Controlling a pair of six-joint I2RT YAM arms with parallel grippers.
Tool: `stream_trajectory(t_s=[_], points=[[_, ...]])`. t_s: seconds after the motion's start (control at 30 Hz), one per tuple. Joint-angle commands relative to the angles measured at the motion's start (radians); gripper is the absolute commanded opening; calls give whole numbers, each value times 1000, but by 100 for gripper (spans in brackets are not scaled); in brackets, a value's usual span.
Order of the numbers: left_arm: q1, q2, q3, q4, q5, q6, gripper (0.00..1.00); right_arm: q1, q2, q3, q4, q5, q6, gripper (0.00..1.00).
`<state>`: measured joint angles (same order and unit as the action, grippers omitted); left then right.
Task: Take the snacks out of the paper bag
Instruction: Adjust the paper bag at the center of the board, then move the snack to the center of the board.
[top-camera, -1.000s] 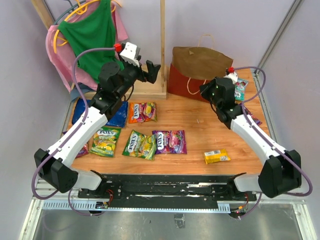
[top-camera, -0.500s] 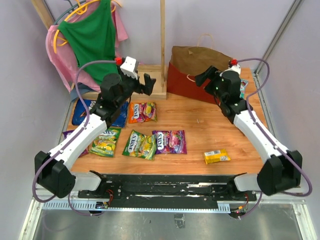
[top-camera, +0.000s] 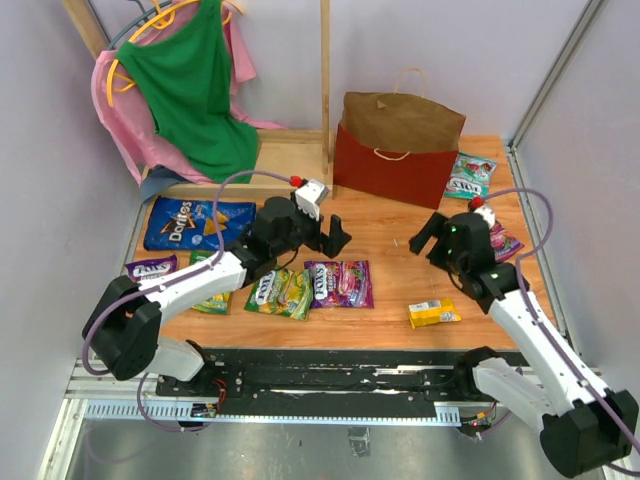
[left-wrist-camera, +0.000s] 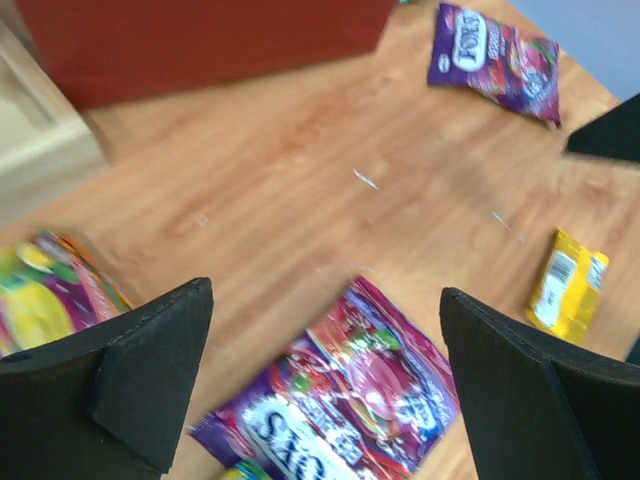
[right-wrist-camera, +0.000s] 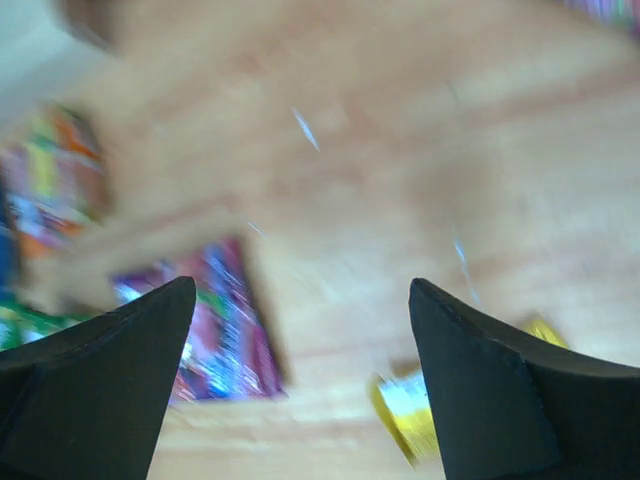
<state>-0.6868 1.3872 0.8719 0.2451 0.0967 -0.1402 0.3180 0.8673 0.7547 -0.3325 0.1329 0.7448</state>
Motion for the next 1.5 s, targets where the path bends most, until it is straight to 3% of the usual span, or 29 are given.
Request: stream_trajectory(t_s=[0.0,0.13,0.27,0.4,0.53,0.67,0.8,0.9,1.1,1.3,1.47], points=[[-42,12,-94,131,12,-147,100,66,13,-61,-327,126,74,90],[-85,32,-108,191,52,-198,100,67,-27,-128,-317,272,100,87],[-124,75,-73,161,36,-189,100,-52,41,-91,-230,234,5,83],[-135,74,-83,165,41,-199,100,-83,202,20,-195,290,-68,81],[-146,63,-117,190,56,-223,100,-95,359,124,-143,460,-90,81],[-148,66,-142,190,55,-234,99,-181,539,253,-88,464,-116,77],[-148,65,-160,205,64,-246,100,-210,731,374,12,530,-314,72],[-148,72,-162,204,65,-243,99,-208,891,526,-57,599,-443,71],[-147,101,-142,184,57,-222,100,-214,994,570,-128,506,-566,68],[-148,140,-127,194,83,-226,100,-262,1044,540,-163,474,-536,65],[-147,141,-128,184,81,-224,99,-306,1075,503,-148,385,-512,68]])
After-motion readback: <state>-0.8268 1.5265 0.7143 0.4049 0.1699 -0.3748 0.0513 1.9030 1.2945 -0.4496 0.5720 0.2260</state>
